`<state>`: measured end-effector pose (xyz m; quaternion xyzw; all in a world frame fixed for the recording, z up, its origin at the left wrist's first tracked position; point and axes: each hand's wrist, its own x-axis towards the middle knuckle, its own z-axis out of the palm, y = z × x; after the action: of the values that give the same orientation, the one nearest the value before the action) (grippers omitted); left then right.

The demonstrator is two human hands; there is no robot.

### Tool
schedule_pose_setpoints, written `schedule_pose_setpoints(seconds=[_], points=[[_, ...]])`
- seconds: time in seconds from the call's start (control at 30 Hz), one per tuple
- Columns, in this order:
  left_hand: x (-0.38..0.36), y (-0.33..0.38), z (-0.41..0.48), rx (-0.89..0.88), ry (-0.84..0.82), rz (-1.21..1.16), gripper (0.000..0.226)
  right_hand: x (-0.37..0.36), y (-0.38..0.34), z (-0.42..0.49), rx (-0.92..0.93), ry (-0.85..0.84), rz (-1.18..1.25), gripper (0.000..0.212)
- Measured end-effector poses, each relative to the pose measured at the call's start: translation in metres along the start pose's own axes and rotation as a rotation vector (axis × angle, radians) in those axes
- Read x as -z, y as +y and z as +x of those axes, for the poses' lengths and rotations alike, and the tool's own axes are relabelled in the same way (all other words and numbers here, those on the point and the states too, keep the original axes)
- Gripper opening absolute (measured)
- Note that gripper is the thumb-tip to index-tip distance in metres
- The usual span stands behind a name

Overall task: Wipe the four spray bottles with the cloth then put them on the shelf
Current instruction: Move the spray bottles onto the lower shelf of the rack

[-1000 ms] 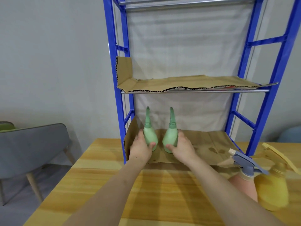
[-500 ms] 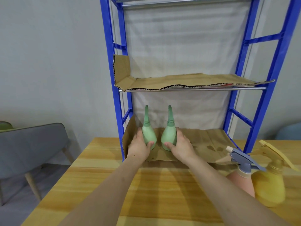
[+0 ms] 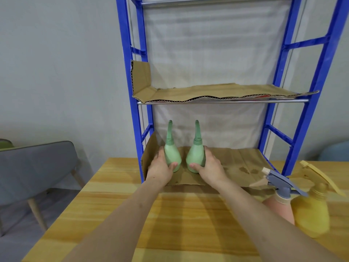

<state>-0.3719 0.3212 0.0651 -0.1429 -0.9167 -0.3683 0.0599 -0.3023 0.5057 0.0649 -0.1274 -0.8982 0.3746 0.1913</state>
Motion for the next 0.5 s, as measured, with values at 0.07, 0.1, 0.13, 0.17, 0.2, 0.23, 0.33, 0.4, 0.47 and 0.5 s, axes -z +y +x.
schedule_pose_setpoints(seconds=[0.07,0.1,0.13,0.17,0.2,0.23,0.33,0.4,0.47,0.5], points=[[-0.0003,-0.0004,-0.0004,0.007,0.001,-0.005,0.081,-0.0009,-0.0005,-0.0007,0.000,0.005,0.001,0.085],[-0.0005,0.0000,-0.0003,0.010,0.003,-0.009,0.081,-0.0010,-0.0007,-0.0011,0.000,0.007,0.000,0.085],[-0.0005,0.0003,-0.0006,0.011,0.005,-0.012,0.081,-0.0011,-0.0009,-0.0013,0.000,0.007,-0.002,0.085],[-0.0001,0.0011,-0.0008,0.012,0.006,-0.014,0.081,-0.0007,-0.0010,-0.0014,-0.001,0.006,-0.005,0.084],[-0.0001,0.0015,-0.0006,0.012,0.007,-0.019,0.080,-0.0001,-0.0008,-0.0008,0.000,0.006,-0.008,0.084],[0.0002,0.0018,-0.0009,0.013,0.007,-0.029,0.080,0.0010,-0.0010,-0.0005,0.002,0.002,-0.012,0.083],[0.0006,0.0016,-0.0017,0.014,0.012,-0.047,0.080,0.0023,-0.0011,-0.0008,0.012,-0.003,-0.014,0.081],[0.0002,0.0012,-0.0021,0.015,0.016,-0.047,0.080,0.0021,-0.0011,-0.0016,0.018,-0.002,-0.016,0.082],[-0.0005,0.0012,-0.0025,0.016,0.014,-0.049,0.081,0.0029,-0.0012,-0.0015,0.018,-0.004,-0.024,0.081],[-0.0003,0.0018,-0.0027,0.018,0.016,-0.053,0.081,0.0038,-0.0013,-0.0012,0.016,-0.007,-0.028,0.080]])
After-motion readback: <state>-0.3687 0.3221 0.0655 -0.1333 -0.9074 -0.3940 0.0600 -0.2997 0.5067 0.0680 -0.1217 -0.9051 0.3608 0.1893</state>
